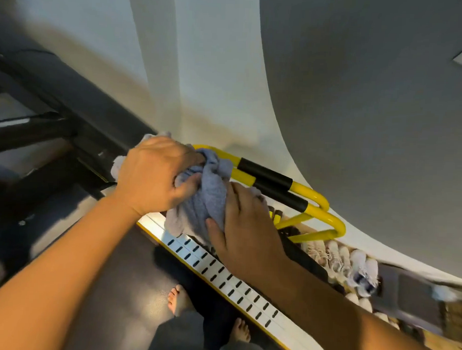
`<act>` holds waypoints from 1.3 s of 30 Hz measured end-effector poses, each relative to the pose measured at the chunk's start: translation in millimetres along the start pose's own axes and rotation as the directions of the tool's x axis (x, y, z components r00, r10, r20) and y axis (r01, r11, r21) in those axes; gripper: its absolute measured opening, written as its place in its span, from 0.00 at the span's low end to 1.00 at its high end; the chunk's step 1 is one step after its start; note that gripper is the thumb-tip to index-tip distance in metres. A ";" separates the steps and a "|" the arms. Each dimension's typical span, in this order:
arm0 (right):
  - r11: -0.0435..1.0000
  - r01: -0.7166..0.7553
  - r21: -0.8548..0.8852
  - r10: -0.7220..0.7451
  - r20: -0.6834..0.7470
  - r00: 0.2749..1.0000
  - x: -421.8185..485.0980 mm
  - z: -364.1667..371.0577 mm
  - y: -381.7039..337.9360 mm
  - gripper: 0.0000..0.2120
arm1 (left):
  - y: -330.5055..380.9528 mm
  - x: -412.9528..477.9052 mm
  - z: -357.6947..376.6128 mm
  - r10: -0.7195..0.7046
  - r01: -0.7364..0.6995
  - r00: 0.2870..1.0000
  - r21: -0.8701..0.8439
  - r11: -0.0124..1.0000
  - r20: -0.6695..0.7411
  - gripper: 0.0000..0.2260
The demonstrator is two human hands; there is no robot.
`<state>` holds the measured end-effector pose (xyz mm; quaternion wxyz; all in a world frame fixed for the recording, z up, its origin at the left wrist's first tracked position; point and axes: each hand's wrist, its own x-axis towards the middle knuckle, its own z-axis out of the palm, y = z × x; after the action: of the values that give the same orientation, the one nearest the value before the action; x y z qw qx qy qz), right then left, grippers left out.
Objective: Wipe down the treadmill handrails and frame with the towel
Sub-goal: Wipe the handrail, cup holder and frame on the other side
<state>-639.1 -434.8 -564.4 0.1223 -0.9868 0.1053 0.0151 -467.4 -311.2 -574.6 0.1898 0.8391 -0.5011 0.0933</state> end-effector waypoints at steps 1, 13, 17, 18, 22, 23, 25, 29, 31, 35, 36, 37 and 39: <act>0.997 0.019 0.071 -0.019 0.003 1.000 8.5 -1.6 0.9 0.31 | 6.0 4.0 -2.5 -0.056 0.056 0.998 0.009 0.998 -0.014 0.17; 0.306 -0.636 0.709 0.232 0.592 0.772 -8.1 -4.1 106.5 0.18 | 136.6 36.2 33.8 -0.050 -0.088 0.890 0.280 0.956 0.452 0.34; 0.256 -0.743 0.618 0.292 0.683 0.670 -44.0 9.4 139.9 0.20 | 179.0 36.7 49.8 -0.011 -0.120 0.865 0.228 0.966 0.503 0.32; 0.255 -0.749 0.612 0.330 0.673 0.662 -51.6 12.4 147.1 0.23 | 186.6 35.1 53.1 0.014 -0.136 0.873 0.218 0.966 0.487 0.33; 0.340 -0.718 0.608 0.408 0.592 0.695 -86.4 14.7 162.5 0.28 | 201.3 14.1 63.6 0.160 -0.207 0.927 0.106 0.973 0.339 0.26; 0.354 -0.702 0.618 0.423 0.564 0.709 -95.3 15.0 164.5 0.24 | 199.5 6.7 62.9 0.200 -0.225 0.934 0.051 0.973 0.297 0.24; 0.423 -0.666 0.615 0.440 0.503 0.744 -110.8 11.7 165.6 0.16 | 187.0 -3.2 59.9 0.282 -0.281 0.926 -0.042 0.959 0.250 0.24; 0.709 -0.572 0.411 0.430 0.392 0.814 -126.2 -6.0 139.3 0.22 | 149.4 3.8 53.6 0.364 -0.363 0.885 -0.058 0.930 0.289 0.26; 0.902 -0.396 0.174 0.336 0.292 0.895 -127.6 -9.8 112.9 0.30 | 133.0 15.0 48.8 0.367 -0.364 0.875 -0.071 0.929 0.317 0.26; 0.928 -0.369 0.053 0.361 0.118 0.925 -110.4 -10.0 75.3 0.42 | 108.1 33.6 39.9 0.351 -0.322 0.860 -0.140 0.936 0.370 0.26; 0.926 -0.368 0.086 0.358 0.106 0.928 -102.1 -5.8 73.3 0.42 | 103.3 36.4 37.7 0.342 -0.310 0.863 -0.144 0.940 0.371 0.27; 0.923 -0.362 0.131 0.352 0.097 0.931 -95.7 -9.5 71.3 0.40 | 98.0 38.8 36.0 0.328 -0.297 0.871 -0.139 0.945 0.365 0.28; 0.881 -0.382 0.278 0.360 0.129 0.924 -74.7 0.0 76.2 0.33 | 90.3 40.7 32.6 0.278 -0.253 0.898 -0.117 0.960 0.340 0.27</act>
<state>-728.2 -491.7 -578.5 0.2681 -0.9173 0.2886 0.0584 -528.1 -395.9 -569.8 0.1114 0.7588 -0.6397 -0.0512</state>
